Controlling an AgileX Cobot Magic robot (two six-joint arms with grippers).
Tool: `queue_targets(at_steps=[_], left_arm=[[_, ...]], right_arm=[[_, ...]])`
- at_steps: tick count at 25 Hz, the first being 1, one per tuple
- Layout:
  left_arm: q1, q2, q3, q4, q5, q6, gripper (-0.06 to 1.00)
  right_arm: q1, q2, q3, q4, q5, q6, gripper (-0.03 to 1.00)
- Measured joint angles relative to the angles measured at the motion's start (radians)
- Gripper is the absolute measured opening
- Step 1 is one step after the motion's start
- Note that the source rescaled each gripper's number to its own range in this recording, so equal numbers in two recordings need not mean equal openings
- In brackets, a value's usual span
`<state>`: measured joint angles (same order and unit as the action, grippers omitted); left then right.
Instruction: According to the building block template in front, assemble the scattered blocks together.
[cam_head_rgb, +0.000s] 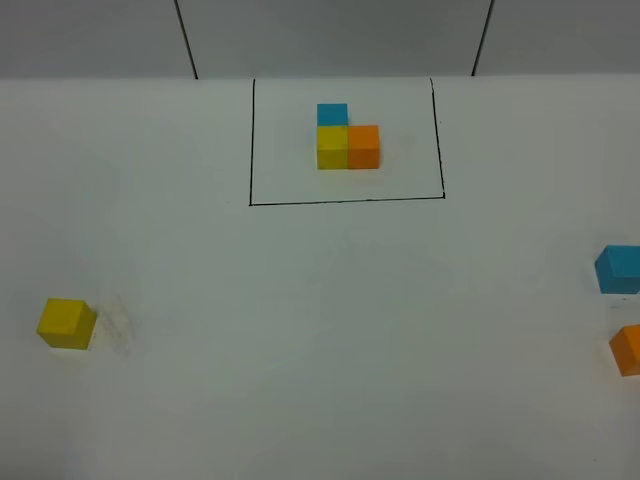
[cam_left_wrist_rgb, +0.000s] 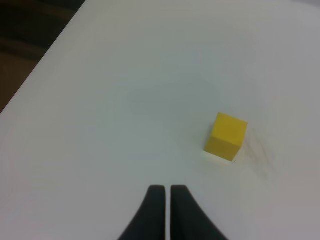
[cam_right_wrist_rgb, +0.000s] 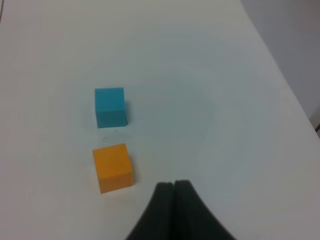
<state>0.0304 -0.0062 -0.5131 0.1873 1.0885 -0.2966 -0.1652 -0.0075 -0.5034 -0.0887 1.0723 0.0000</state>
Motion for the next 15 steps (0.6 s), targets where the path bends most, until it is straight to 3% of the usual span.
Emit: queue_targets(at_steps=[15], left_arm=[[0.000, 0.000, 0.000, 0.000, 0.000, 0.000, 0.01]], right_arm=[[0.000, 0.000, 0.000, 0.000, 0.000, 0.000, 0.00]])
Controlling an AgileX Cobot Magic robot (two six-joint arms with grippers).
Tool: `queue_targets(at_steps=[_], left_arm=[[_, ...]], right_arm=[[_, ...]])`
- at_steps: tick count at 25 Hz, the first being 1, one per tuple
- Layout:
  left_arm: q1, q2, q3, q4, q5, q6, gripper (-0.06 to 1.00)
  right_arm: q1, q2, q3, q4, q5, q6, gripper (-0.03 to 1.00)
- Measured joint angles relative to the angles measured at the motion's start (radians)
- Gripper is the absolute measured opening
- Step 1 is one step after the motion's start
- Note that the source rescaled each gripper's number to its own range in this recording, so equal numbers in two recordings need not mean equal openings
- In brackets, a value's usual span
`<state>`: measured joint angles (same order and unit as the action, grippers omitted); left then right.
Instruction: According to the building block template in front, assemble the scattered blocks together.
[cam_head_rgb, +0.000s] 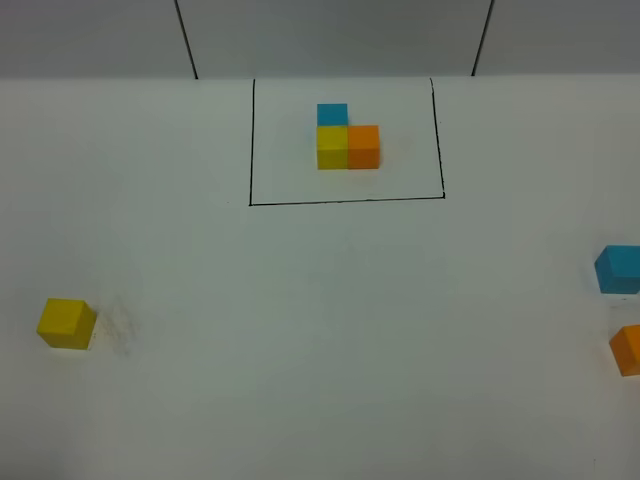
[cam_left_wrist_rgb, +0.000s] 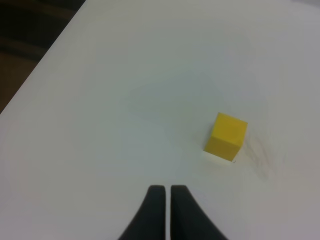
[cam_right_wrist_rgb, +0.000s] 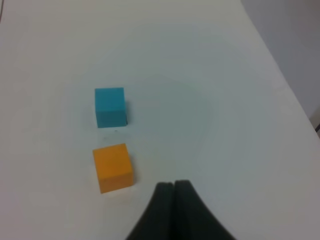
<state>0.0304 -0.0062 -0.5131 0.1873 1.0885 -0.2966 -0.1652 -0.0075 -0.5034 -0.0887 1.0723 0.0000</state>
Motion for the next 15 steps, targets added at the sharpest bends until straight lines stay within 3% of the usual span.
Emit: queue_targets(at_steps=[11, 15], left_arm=[[0.000, 0.000, 0.000, 0.000, 0.000, 0.001, 0.01], [0.000, 0.000, 0.000, -0.003, 0.000, 0.079, 0.01]], right_arm=[[0.000, 0.000, 0.000, 0.000, 0.000, 0.000, 0.00], [0.000, 0.000, 0.000, 0.000, 0.000, 0.000, 0.00]])
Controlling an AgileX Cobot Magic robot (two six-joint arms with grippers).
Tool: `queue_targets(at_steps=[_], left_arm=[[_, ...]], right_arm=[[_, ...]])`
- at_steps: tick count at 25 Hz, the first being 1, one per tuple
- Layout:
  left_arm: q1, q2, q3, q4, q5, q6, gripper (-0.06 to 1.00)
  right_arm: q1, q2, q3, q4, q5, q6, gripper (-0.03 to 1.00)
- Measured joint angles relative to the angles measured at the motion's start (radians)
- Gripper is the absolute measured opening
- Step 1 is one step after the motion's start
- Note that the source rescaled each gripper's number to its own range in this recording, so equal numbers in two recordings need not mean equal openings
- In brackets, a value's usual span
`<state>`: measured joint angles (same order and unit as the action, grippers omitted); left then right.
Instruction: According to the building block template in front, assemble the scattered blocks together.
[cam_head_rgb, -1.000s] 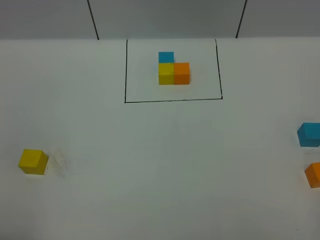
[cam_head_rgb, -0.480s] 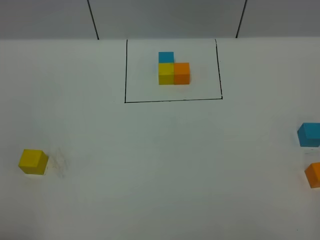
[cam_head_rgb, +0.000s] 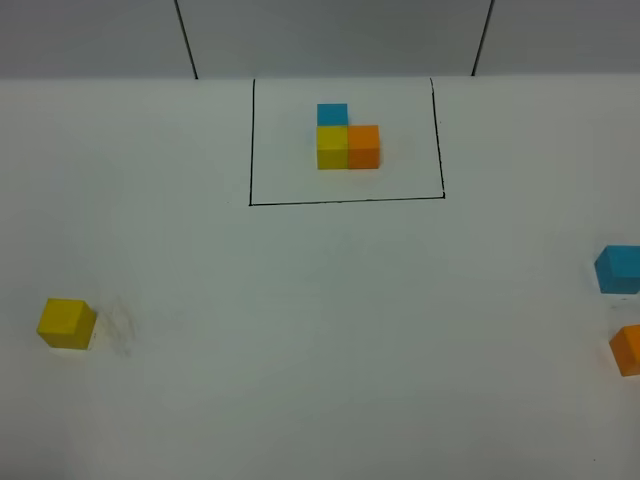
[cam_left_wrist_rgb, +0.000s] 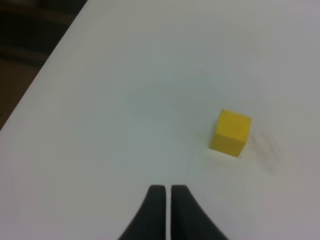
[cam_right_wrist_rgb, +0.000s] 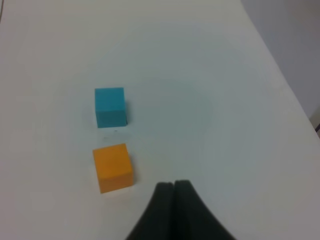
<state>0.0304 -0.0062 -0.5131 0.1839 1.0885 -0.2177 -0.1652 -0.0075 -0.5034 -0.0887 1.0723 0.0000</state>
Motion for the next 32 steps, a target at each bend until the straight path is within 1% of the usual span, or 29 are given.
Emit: queue_targets(at_steps=[5, 8, 10, 12, 13, 15, 18, 19, 20, 22, 24, 26, 32], left_arm=[[0.000, 0.000, 0.000, -0.075, -0.003, 0.147, 0.01], [0.000, 0.000, 0.004, -0.089, -0.011, 0.172, 0.02], [0.000, 0.000, 0.008, -0.089, -0.017, 0.177, 0.08], [0.000, 0.000, 0.008, -0.089, -0.018, 0.178, 0.17], [0.000, 0.000, 0.008, -0.089, -0.018, 0.178, 0.25], [0.000, 0.000, 0.008, -0.089, -0.018, 0.178, 0.42], [0.000, 0.000, 0.008, -0.080, -0.018, 0.172, 0.75], [0.000, 0.000, 0.008, -0.076, -0.018, 0.164, 0.82], [0.000, 0.002, 0.008, -0.070, -0.018, 0.153, 0.90], [0.000, 0.021, 0.008, -0.052, -0.018, 0.124, 0.98], [0.000, 0.057, 0.006, -0.040, -0.018, 0.101, 1.00], [0.000, 0.115, -0.008, -0.030, -0.018, 0.090, 1.00], [0.000, 0.337, -0.090, -0.024, -0.029, 0.087, 0.93]], right_arm=[[0.000, 0.000, 0.000, 0.000, 0.000, 0.000, 0.00], [0.000, 0.000, 0.000, 0.000, 0.000, 0.000, 0.00], [0.000, 0.000, 0.000, 0.000, 0.000, 0.000, 0.00], [0.000, 0.000, 0.000, 0.000, 0.000, 0.000, 0.00], [0.000, 0.000, 0.000, 0.000, 0.000, 0.000, 0.00], [0.000, 0.000, 0.000, 0.000, 0.000, 0.000, 0.00], [0.000, 0.000, 0.000, 0.000, 0.000, 0.000, 0.00], [0.000, 0.000, 0.000, 0.000, 0.000, 0.000, 0.00], [0.000, 0.000, 0.000, 0.000, 0.000, 0.000, 0.00], [0.000, 0.000, 0.000, 0.000, 0.000, 0.000, 0.00], [0.000, 0.000, 0.000, 0.000, 0.000, 0.000, 0.00], [0.000, 0.000, 0.000, 0.000, 0.000, 0.000, 0.00], [0.000, 0.000, 0.000, 0.000, 0.000, 0.000, 0.00]])
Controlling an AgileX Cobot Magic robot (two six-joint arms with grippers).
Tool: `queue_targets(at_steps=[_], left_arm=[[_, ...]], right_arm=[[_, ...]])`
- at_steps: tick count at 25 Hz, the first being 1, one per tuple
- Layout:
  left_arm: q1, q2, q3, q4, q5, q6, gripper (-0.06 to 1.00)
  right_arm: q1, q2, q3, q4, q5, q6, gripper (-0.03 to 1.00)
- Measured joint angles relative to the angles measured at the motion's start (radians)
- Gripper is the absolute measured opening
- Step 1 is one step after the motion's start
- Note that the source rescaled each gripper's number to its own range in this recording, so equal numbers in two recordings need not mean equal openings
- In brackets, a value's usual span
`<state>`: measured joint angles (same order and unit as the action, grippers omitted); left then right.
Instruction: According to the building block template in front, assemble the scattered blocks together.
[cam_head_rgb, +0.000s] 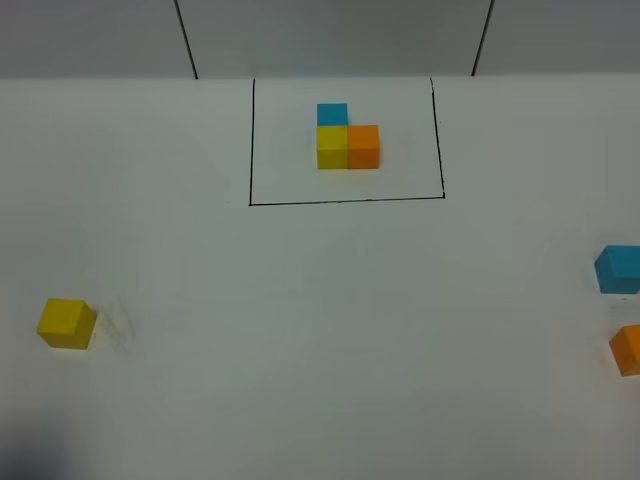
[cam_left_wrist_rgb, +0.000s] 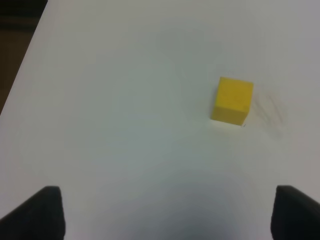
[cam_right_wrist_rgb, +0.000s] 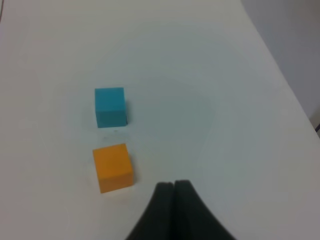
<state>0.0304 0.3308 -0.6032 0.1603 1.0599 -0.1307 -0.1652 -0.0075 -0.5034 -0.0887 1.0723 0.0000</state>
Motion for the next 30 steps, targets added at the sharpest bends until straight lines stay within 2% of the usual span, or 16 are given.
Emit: queue_targets(at_steps=[6, 16, 23, 30], left_arm=[[0.000, 0.242, -0.030, -0.007, -0.103, 0.000, 0.90], [0.000, 0.678, -0.030, -0.119, -0.323, 0.000, 0.90], [-0.014, 0.941, -0.030, -0.123, -0.473, 0.011, 0.90], [-0.050, 1.104, -0.031, -0.130, -0.614, 0.037, 0.90]], right_arm=[[0.000, 0.000, 0.000, 0.000, 0.000, 0.000, 0.00], [0.000, 0.000, 0.000, 0.000, 0.000, 0.000, 0.00], [0.000, 0.000, 0.000, 0.000, 0.000, 0.000, 0.00], [0.000, 0.000, 0.000, 0.000, 0.000, 0.000, 0.00]])
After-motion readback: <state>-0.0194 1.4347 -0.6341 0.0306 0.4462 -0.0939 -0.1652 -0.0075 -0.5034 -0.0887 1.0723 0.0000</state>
